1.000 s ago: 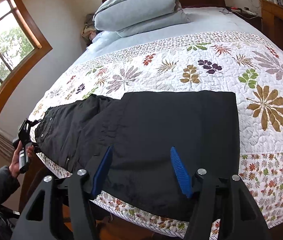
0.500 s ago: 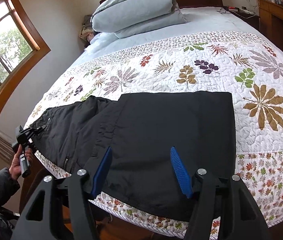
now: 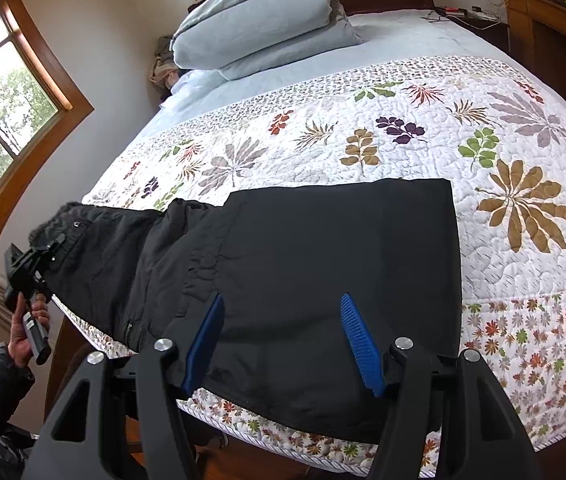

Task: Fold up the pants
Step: 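Carry the lifted pants end with the left tool over the rest of the pants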

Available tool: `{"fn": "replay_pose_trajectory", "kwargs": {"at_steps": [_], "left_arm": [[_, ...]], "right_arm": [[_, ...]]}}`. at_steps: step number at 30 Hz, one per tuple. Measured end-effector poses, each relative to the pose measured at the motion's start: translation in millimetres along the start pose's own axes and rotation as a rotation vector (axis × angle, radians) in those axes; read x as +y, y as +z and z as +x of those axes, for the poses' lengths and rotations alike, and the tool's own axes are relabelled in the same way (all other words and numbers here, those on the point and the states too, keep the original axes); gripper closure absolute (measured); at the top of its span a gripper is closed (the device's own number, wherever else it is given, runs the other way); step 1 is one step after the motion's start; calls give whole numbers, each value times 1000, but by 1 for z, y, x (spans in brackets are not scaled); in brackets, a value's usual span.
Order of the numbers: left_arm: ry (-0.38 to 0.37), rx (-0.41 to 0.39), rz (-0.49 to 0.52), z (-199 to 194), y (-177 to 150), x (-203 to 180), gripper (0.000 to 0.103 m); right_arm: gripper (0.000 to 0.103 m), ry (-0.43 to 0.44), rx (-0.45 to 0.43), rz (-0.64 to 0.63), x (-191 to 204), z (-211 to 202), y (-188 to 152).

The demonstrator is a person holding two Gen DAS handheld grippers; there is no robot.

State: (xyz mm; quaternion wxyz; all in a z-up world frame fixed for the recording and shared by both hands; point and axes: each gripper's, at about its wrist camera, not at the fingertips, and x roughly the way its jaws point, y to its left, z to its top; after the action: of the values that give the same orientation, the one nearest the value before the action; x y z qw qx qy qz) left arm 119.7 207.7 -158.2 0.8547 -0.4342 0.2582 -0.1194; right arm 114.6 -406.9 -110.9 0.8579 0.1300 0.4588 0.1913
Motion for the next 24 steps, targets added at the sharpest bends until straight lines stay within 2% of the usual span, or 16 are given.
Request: {"fn": "replay_pose_trajectory", "kwargs": {"at_steps": [4,11,19,24], "left_arm": [[-45,25,76,11,-4,-38,84],[-110,61,90,24,-15,-69,84],[-165,105,171,31,-33,-103,79],[-233,171,196,51,-54,-132,76]], "right_arm": [[41,4,-9,23,-5,-3,2],[41,23,-26,87,-23,-9,3],[41,23,40,129,-44,15,-10],[41,13,52,112,-46,26,-14]]}}
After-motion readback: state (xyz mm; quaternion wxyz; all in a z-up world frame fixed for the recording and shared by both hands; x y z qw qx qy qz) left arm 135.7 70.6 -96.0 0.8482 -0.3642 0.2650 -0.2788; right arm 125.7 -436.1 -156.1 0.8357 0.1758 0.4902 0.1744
